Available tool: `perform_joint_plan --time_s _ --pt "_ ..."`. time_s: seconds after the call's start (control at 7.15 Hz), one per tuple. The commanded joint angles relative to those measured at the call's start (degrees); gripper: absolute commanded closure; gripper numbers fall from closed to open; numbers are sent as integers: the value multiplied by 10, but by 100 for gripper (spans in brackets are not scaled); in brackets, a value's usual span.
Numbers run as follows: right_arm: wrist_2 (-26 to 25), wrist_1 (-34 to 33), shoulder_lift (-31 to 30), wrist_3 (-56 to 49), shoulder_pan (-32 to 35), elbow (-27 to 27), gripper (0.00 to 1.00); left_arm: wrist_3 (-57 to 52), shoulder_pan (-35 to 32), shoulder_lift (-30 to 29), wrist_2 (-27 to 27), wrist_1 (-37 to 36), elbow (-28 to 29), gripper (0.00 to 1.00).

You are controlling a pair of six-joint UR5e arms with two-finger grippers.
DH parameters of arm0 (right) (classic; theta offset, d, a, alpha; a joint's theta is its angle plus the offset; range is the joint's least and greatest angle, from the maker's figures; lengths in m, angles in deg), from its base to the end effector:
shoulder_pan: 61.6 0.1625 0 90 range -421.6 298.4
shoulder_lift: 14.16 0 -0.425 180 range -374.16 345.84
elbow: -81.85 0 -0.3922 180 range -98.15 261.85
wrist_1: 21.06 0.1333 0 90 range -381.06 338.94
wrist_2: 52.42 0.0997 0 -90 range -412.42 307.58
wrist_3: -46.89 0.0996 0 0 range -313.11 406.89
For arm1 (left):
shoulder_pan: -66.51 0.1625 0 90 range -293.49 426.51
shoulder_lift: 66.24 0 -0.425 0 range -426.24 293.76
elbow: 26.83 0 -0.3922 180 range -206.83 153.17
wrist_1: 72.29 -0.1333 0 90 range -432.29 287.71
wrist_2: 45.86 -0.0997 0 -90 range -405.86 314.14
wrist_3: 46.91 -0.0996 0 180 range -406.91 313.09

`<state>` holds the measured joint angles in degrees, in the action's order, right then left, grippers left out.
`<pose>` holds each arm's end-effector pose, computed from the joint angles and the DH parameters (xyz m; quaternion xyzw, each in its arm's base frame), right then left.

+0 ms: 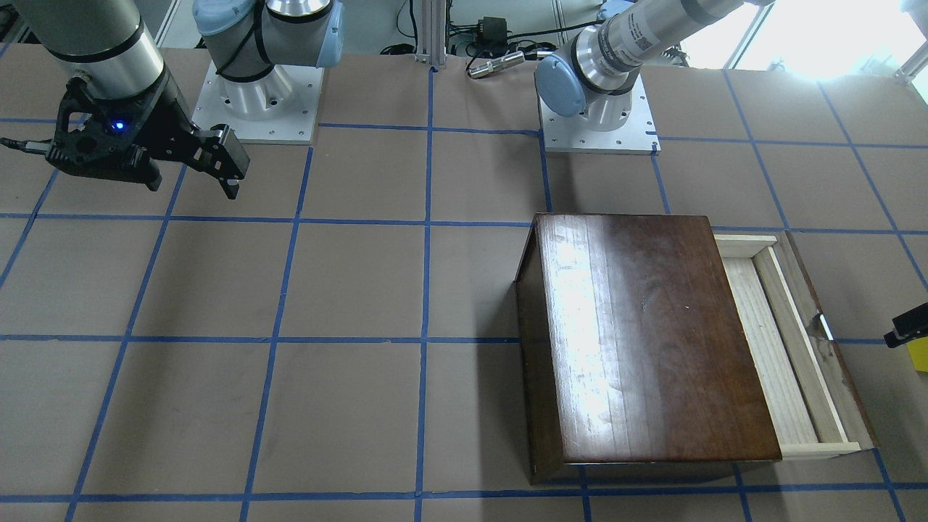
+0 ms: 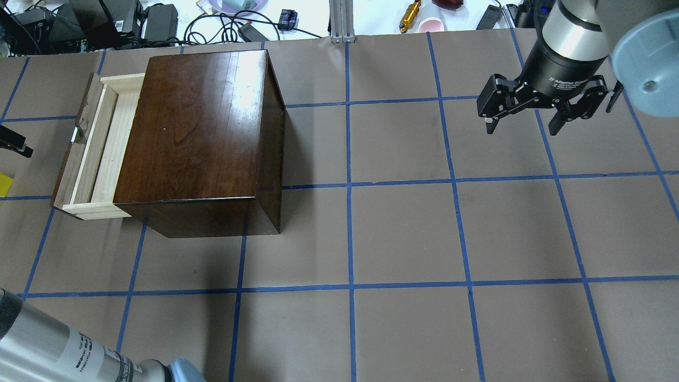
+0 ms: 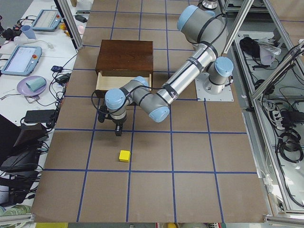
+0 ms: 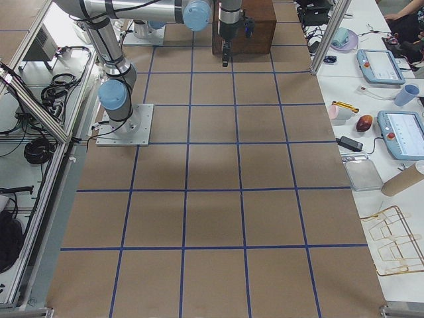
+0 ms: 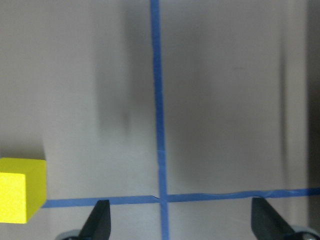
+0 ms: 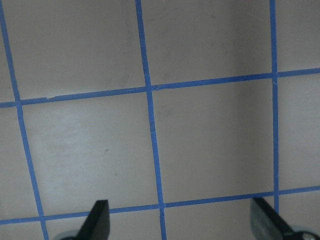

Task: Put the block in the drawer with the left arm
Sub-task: 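Release the handle and grasp the yellow block with the left gripper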

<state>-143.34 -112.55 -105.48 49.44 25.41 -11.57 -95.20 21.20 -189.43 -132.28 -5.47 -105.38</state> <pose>0.1064 -0.4870 0.4724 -0.0483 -0.9988 -0.0054 0.0080 0.3925 -0.5951 0.2760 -0.0318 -0.9989 0.0313 0.0124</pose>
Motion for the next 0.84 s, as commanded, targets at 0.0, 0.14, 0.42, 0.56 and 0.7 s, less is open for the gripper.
perform_joint_plan --time_s 0.0,0.14,0.42,0.56,0.7 --pt "0 0 0 0 0 0 0 -64 32 -33 -1 -26 22 0" --pt "0 0 0 0 0 0 0 -87 42 -46 -2 -27 39 0" --pt "0 0 0 0 0 0 0 -116 47 -83 -22 -47 75 0" --pt "0 0 0 0 0 0 0 -148 50 -97 -24 -70 78 0" --pt "0 0 0 0 0 0 0 -159 54 -107 -24 -77 78 0"
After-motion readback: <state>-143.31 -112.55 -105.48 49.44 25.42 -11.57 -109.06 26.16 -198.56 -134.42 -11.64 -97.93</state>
